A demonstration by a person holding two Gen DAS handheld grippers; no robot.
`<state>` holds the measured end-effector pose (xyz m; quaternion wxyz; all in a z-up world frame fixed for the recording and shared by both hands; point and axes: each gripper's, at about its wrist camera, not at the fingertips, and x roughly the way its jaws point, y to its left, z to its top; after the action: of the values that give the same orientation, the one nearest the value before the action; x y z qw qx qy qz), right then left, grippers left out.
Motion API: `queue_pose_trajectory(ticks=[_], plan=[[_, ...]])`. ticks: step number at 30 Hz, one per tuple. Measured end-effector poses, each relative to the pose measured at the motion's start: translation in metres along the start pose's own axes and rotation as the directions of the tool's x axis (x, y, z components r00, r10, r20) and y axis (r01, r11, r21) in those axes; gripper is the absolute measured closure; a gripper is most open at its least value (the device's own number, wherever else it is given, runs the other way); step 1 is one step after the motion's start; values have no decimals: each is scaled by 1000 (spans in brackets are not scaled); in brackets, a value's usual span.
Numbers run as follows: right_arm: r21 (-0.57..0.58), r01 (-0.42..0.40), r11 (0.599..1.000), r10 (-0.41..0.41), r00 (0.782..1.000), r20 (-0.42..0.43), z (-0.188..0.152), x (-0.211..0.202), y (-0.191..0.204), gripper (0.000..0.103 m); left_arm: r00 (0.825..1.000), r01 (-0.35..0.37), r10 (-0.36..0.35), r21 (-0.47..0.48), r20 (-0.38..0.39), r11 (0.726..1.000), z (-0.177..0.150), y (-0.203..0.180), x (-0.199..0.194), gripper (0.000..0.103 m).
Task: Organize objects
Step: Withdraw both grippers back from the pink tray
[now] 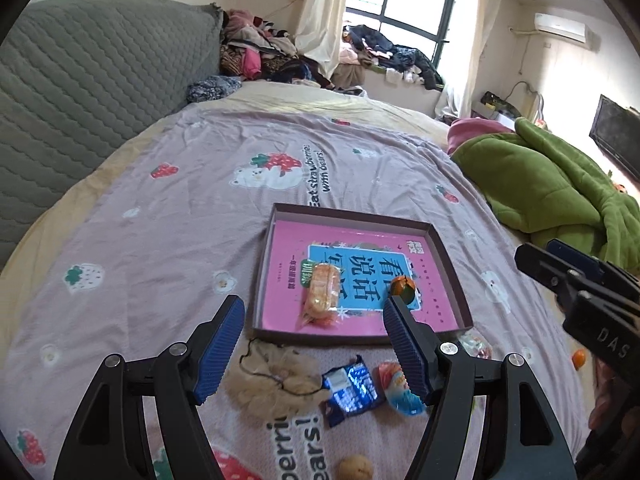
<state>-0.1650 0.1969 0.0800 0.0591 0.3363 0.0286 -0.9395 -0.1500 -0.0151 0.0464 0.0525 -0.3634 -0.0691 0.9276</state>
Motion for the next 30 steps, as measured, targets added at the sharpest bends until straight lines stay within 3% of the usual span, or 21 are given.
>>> queue_pose_trajectory(ticks=[10,30], plan=[[-13,11,1000,-11,999,34,-7,-43,3,50,999,-24,23,25,27,999,-11,-6,-43,29],[-12,8,1000,-7,998,67,-28,-91,0,50,998,-58,57,53,11,997,-36,-14,-64,29]])
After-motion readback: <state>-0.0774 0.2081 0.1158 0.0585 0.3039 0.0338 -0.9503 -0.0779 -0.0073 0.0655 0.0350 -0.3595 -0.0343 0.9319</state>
